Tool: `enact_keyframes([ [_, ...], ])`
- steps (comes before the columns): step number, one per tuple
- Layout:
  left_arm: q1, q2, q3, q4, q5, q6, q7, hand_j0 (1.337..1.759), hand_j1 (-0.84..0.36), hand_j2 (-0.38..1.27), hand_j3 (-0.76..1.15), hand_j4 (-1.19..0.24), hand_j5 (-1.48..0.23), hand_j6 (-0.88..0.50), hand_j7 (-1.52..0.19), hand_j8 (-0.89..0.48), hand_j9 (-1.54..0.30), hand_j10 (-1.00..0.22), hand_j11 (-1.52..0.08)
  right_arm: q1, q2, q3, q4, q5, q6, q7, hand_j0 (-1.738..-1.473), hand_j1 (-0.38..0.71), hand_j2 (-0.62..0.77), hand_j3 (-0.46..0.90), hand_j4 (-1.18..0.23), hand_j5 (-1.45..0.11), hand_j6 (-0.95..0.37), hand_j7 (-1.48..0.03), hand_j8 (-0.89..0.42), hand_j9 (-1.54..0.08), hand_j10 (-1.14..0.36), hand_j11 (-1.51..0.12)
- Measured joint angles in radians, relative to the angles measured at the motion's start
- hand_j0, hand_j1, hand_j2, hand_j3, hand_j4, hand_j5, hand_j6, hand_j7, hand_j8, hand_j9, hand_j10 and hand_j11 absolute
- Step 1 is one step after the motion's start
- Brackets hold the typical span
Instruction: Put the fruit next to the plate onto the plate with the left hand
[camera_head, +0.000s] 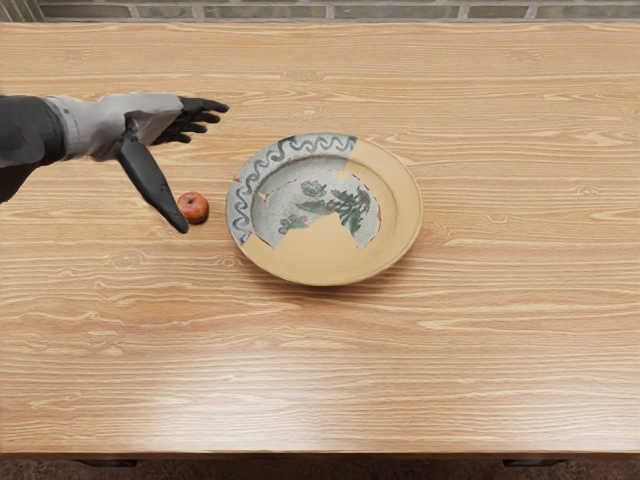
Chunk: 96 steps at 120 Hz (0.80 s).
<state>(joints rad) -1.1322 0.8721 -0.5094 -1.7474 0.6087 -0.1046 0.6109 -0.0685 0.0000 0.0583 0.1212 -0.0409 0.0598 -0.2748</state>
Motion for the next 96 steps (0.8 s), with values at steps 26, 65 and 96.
enact_keyframes([
  [26, 0.058, 0.034, 0.053, -0.003, 0.162, 0.17, 0.0, 1.658, 0.3, 0.01, 0.0, -0.04, -0.05, -0.04, -0.05, -0.04, -0.05, -0.04, -0.05, 0.0, 0.0, 0.0, 0.0, 0.0, 0.0, 0.0, -1.658, -0.35, 0.0, 0.0, 0.0, 0.0, 0.0, 0.0, 0.0, 0.0, 0.0, 0.0],
  [65, 0.106, -0.008, 0.094, 0.005, 0.257, 0.264, 0.0, 1.658, 0.3, 0.01, 0.0, -0.05, -0.05, -0.05, -0.05, -0.05, -0.05, -0.05, -0.05, 0.0, 0.0, 0.0, 0.0, 0.0, 0.0, 0.0, -1.658, -0.35, 0.0, 0.0, 0.0, 0.0, 0.0, 0.0, 0.0, 0.0, 0.0, 0.0],
  [96, 0.2, -0.071, 0.109, 0.023, 0.388, 0.359, 0.0, 1.658, 0.3, 0.01, 0.0, -0.05, -0.06, -0.05, -0.06, -0.05, -0.06, -0.05, -0.06, 0.0, 0.0, 0.0, 0.0, 0.0, 0.0, 0.0, -1.658, -0.35, 0.0, 0.0, 0.0, 0.0, 0.0, 0.0, 0.0, 0.0, 0.0, 0.0],
])
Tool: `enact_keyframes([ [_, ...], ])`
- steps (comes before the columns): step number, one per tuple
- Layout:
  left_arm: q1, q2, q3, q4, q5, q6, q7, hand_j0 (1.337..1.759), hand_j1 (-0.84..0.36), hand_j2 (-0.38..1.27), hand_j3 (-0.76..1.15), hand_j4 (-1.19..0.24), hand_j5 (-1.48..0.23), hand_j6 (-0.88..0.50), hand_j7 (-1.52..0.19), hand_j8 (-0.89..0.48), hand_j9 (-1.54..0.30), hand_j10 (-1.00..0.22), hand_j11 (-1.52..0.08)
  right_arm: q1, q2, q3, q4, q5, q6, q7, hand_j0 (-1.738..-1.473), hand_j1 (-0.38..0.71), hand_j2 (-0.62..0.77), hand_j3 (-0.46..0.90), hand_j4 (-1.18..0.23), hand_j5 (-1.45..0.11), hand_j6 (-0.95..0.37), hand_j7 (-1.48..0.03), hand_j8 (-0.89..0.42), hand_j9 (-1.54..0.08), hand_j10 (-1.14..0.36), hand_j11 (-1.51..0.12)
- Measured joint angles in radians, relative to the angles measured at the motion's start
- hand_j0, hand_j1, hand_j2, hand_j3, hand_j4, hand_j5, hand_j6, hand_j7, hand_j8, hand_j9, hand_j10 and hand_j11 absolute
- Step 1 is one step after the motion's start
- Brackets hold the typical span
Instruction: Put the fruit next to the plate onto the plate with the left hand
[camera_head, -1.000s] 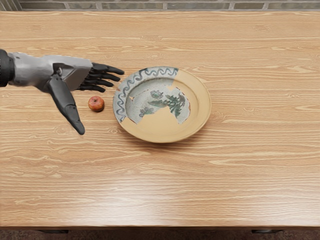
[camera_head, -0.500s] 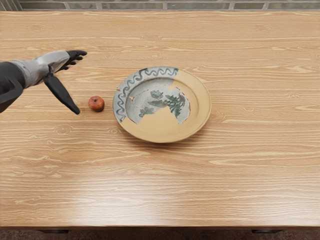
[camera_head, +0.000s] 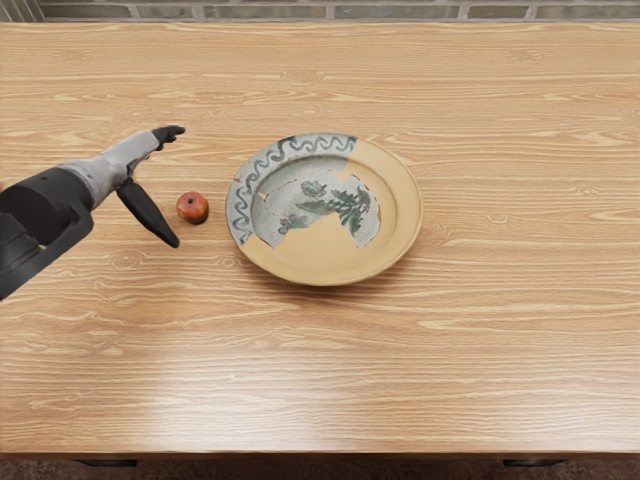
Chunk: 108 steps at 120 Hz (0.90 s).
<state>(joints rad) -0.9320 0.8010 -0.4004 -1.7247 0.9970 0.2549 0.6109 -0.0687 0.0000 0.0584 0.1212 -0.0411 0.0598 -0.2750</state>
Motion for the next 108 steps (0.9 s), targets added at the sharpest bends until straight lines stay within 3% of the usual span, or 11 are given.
enact_keyframes([
  [27, 0.044, -0.115, 0.001, 0.083, 0.091, 0.024, 0.0, 1.658, 0.29, 0.01, 0.0, -0.06, -0.07, -0.06, -0.07, -0.06, -0.07, -0.06, -0.07, 0.0, 0.0, 0.0, 0.0, 0.0, 0.0, 0.0, -1.658, -0.35, 0.0, 0.0, 0.0, 0.0, 0.0, 0.0, 0.0, 0.0, 0.0, 0.0],
  [70, 0.075, -0.199, 0.039, 0.258, 0.163, 0.044, 0.0, 1.658, 0.22, 0.03, 0.0, -0.12, -0.15, -0.12, -0.15, -0.12, -0.15, -0.12, -0.15, 0.0, 0.0, 0.0, 0.0, 0.0, 0.0, 0.0, -1.658, -0.35, 0.0, 0.0, 0.0, 0.0, 0.0, 0.0, 0.0, 0.0, 0.0, 0.0],
  [108, 0.064, -0.273, 0.043, 0.337, 0.209, 0.062, 0.0, 1.658, 0.2, 0.03, 0.0, -0.13, -0.16, -0.13, -0.16, -0.13, -0.16, -0.13, -0.16, 0.0, 0.0, 0.0, 0.0, 0.0, 0.0, 0.0, -1.658, -0.35, 0.0, 0.0, 0.0, 0.0, 0.0, 0.0, 0.0, 0.0, 0.0, 0.0],
])
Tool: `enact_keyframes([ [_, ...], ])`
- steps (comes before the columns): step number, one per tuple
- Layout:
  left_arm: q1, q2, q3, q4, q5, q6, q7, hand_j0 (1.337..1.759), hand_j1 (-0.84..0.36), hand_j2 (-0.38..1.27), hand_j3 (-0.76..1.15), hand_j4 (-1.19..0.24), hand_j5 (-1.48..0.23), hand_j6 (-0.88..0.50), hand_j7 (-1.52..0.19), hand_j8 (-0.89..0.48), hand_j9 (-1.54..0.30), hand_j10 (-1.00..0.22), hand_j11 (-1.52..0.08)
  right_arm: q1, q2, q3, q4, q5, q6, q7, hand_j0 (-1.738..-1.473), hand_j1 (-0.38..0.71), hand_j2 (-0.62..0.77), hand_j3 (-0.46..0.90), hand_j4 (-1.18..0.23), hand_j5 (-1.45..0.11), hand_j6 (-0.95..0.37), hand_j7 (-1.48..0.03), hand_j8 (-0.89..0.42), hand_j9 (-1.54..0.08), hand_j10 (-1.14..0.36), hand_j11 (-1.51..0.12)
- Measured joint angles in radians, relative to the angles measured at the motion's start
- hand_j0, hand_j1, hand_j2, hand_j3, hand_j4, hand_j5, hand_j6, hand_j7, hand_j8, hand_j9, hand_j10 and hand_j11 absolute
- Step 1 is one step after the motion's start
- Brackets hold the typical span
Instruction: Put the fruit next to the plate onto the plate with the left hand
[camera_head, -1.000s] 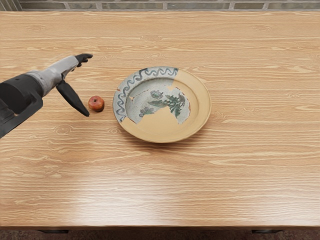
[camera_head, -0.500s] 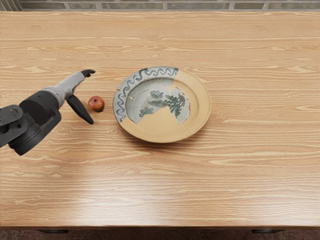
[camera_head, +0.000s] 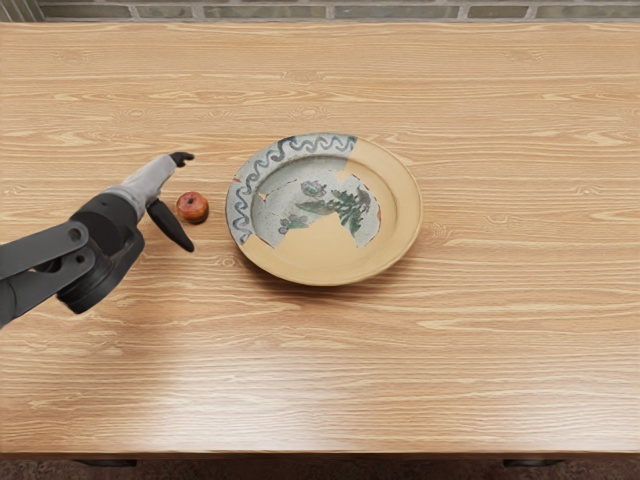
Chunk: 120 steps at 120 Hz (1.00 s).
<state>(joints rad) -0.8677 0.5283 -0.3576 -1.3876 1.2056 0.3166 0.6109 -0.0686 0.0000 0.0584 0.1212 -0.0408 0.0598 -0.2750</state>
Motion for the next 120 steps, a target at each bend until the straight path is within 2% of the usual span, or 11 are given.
enact_keyframes([
  [25, -0.008, -0.045, -0.001, 0.085, 0.006, 0.001, 0.0, 1.658, 0.16, 0.04, 0.0, -0.16, -0.21, -0.17, -0.21, -0.17, -0.21, -0.16, -0.21, 0.0, 0.0, 0.0, 0.0, 0.0, 0.0, 0.0, -1.658, -0.35, 0.0, 0.0, 0.0, 0.0, 0.0, 0.0, 0.0, 0.0, 0.0, 0.0],
  [69, -0.009, -0.097, 0.001, 0.128, 0.007, 0.0, 0.0, 1.658, 0.08, 0.05, 0.0, -0.23, -0.3, -0.23, -0.3, -0.23, -0.3, -0.23, -0.3, 0.0, 0.0, 0.0, 0.0, 0.0, 0.0, 0.0, -1.658, -0.35, 0.0, 0.0, 0.0, 0.0, 0.0, 0.0, 0.0, 0.0, 0.0, 0.0],
  [102, -0.01, -0.13, 0.001, 0.216, 0.02, 0.024, 0.0, 1.658, 0.05, 0.05, 0.0, -0.25, -0.33, -0.26, -0.33, -0.25, -0.33, -0.25, -0.33, 0.0, 0.0, 0.0, 0.0, 0.0, 0.0, 0.0, -1.658, -0.35, 0.0, 0.0, 0.0, 0.0, 0.0, 0.0, 0.0, 0.0, 0.0, 0.0],
  [120, -0.011, -0.132, 0.002, 0.236, 0.022, 0.032, 0.0, 1.658, 0.04, 0.05, 0.0, -0.26, -0.33, -0.26, -0.33, -0.26, -0.33, -0.26, -0.33, 0.0, 0.0, 0.0, 0.0, 0.0, 0.0, 0.0, -1.658, -0.35, 0.0, 0.0, 0.0, 0.0, 0.0, 0.0, 0.0, 0.0, 0.0, 0.0],
])
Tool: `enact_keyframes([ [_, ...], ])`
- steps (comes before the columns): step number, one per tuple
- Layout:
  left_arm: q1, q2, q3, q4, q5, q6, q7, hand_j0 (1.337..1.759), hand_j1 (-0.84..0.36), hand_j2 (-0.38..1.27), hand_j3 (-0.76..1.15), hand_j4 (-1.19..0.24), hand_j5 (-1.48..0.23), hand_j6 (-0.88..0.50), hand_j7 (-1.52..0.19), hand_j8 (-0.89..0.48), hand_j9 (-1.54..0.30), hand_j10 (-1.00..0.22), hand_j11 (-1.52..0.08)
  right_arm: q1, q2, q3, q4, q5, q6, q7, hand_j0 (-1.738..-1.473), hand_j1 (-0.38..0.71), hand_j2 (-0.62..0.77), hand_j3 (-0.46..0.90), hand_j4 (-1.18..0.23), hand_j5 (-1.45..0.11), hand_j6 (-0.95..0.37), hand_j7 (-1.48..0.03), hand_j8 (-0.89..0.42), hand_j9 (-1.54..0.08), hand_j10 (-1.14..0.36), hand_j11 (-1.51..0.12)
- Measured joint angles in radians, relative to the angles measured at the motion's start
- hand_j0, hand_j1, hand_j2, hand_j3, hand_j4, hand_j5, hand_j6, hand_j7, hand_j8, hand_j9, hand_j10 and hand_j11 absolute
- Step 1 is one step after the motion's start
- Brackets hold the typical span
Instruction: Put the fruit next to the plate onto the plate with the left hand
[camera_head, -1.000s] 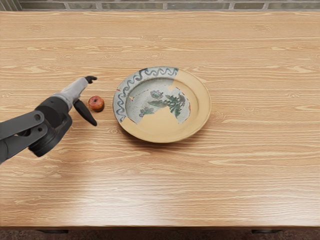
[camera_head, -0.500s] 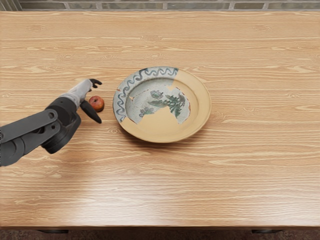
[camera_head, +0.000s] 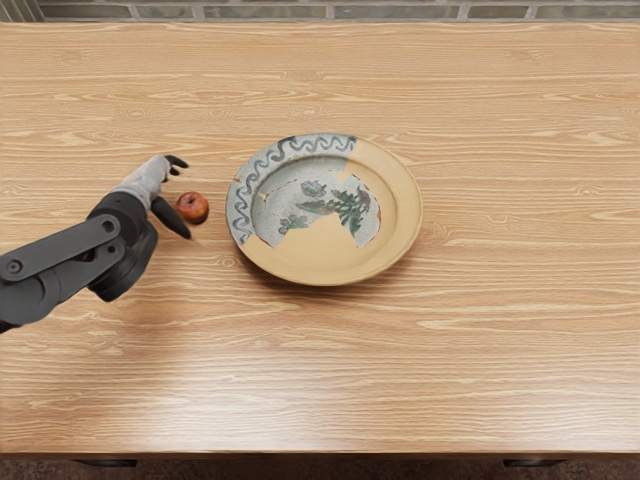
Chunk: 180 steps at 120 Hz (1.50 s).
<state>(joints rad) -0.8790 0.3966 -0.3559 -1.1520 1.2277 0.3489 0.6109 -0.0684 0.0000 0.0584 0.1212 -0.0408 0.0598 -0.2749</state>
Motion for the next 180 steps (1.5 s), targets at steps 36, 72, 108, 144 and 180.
enact_keyframes([
  [36, -0.017, -0.016, 0.029, 0.004, 0.0, 0.002, 0.0, 1.658, 0.03, 0.06, 0.0, -0.27, -0.35, -0.27, -0.35, -0.27, -0.35, -0.27, -0.35, 0.0, 0.0, 0.0, 0.0, 0.0, 0.0, 0.0, -1.658, -0.35, 0.0, 0.0, 0.0, 0.0, 0.0, 0.0, 0.0, 0.0, 0.0, 0.0],
  [72, -0.021, -0.031, 0.042, 0.003, -0.002, 0.002, 0.0, 1.658, -0.09, 0.08, 0.0, -0.37, -0.48, -0.37, -0.48, -0.37, -0.48, -0.37, -0.48, 0.0, 0.0, 0.0, 0.0, 0.0, 0.0, 0.0, -1.658, -0.35, 0.0, 0.0, 0.0, 0.0, 0.0, 0.0, 0.0, 0.0, 0.0, 0.0],
  [108, -0.018, -0.037, 0.045, 0.005, -0.003, 0.001, 0.001, 1.659, -0.15, 0.05, 0.05, -0.41, -0.54, -0.41, -0.53, -0.42, -0.53, -0.41, -0.53, 0.0, 0.0, 0.0, 0.0, 0.0, 0.0, 0.0, -1.658, -0.35, 0.0, 0.0, 0.0, 0.0, 0.0, 0.0, 0.0, 0.0, 0.0, 0.0],
  [144, -0.02, -0.045, 0.055, 0.005, 0.0, 0.001, 0.0, 1.644, -0.21, 0.02, 0.23, -0.47, -0.59, -0.47, -0.59, -0.44, -0.59, -0.46, -0.59, 0.0, 0.0, 0.0, 0.0, 0.0, 0.0, 0.0, -1.658, -0.35, 0.0, 0.0, 0.0, 0.0, 0.0, 0.0, 0.0, 0.0, 0.0, 0.0],
  [180, -0.022, -0.045, 0.062, 0.006, -0.003, 0.0, 0.0, 1.633, -0.3, 0.1, 0.4, -0.6, -0.76, -0.51, -0.77, -0.47, -0.77, -0.59, -0.77, 0.0, 0.0, 0.0, 0.0, 0.0, 0.0, 0.0, -1.658, -0.35, 0.0, 0.0, 0.0, 0.0, 0.0, 0.0, 0.0, 0.0, 0.0, 0.0],
])
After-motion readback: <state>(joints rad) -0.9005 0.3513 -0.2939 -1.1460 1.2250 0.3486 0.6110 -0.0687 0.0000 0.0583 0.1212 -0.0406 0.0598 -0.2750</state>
